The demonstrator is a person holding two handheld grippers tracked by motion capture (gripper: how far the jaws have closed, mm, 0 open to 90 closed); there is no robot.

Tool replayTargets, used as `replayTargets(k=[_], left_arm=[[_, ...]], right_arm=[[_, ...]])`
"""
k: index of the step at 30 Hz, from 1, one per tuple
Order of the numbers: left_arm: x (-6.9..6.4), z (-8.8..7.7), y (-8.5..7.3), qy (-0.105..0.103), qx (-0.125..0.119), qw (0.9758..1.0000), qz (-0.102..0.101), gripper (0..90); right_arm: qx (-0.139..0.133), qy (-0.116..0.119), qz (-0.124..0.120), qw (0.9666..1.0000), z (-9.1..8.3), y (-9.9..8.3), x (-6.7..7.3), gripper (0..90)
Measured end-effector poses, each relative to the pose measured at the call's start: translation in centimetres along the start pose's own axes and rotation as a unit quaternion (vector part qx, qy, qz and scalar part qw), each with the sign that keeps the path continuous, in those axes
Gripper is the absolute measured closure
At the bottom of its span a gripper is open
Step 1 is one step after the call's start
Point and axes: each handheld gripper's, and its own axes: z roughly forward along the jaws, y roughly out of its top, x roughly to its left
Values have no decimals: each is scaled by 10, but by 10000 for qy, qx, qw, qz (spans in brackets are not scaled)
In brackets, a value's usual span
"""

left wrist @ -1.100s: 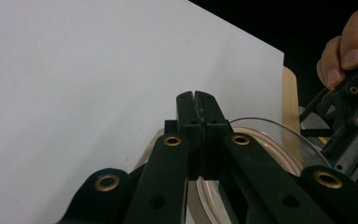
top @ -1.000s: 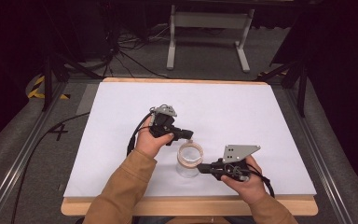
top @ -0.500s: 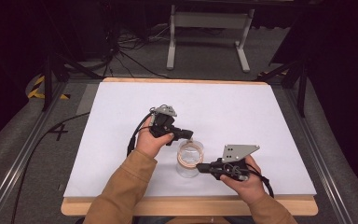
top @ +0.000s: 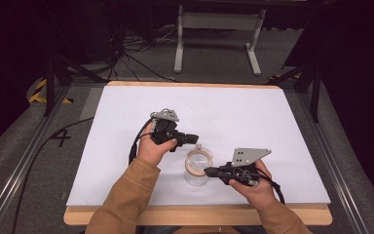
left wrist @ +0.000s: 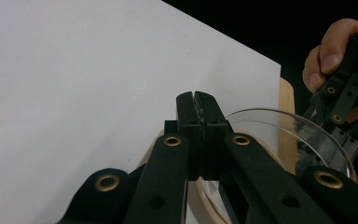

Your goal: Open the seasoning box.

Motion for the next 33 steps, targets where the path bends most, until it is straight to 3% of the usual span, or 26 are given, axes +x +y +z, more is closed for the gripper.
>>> replayTargets(k=[1, 7, 16, 20, 33], left_arm=[[-2, -7, -1, 125, -23, 9999, 39, 900], [-6, -24, -6, 337, -51, 9994, 51, 900], [-9, -50, -21, 627, -151, 9979, -105, 899], [-10, -61, -27, 742, -188, 9969, -157, 898], [-13, -88, -48, 1122, -249, 9927, -374, 882]], right_arm=[[-10, 4, -12, 10000, 0, 1, 0, 900], [-113, 41, -92, 9999, -1, 7, -4, 900], [-400, 33, -221, 9989, -4, 19, -13, 900], [-448, -94, -347, 9983, -5, 23, -17, 900], [-673, -174, -202, 9974, -3, 28, -41, 900]])
